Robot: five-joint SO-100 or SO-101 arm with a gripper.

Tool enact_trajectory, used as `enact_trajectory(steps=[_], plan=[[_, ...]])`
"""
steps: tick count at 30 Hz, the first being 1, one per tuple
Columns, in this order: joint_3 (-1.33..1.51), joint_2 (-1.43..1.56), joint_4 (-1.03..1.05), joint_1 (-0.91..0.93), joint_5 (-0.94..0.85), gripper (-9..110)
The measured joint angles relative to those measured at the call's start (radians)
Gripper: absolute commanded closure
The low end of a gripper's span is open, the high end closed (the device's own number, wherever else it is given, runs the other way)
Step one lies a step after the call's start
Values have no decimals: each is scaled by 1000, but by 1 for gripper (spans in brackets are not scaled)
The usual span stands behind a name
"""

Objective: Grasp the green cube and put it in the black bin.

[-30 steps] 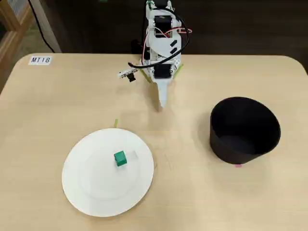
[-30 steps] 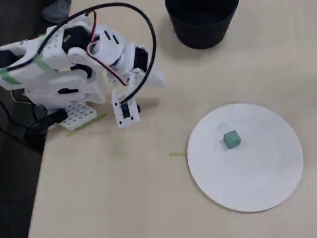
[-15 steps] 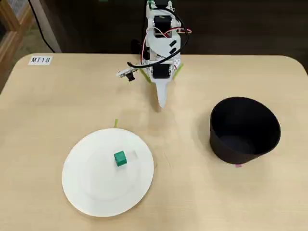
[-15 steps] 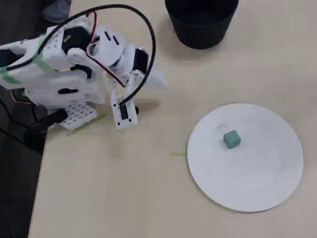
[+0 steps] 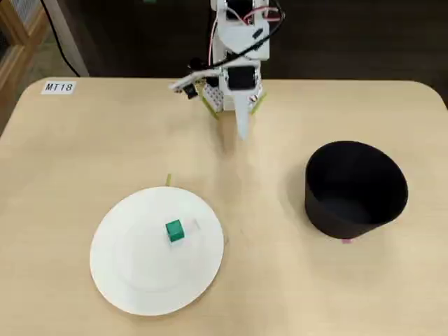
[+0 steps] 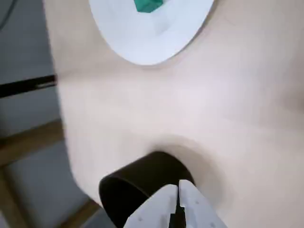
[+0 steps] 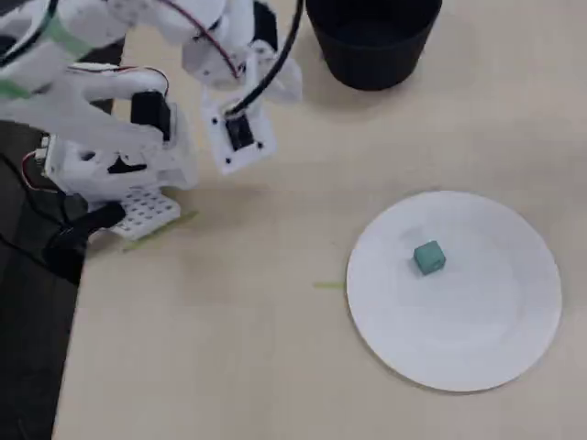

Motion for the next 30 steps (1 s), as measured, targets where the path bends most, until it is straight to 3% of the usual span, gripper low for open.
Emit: enact_trajectory(steps=[5,8,19,30], plan=[[-761,-575,147,-37,5,102],[-1039,-752,195,-25,-21,102],[-1117,-1012,256,264,-370,102],[-1143,-1224,258,374,-529,102]])
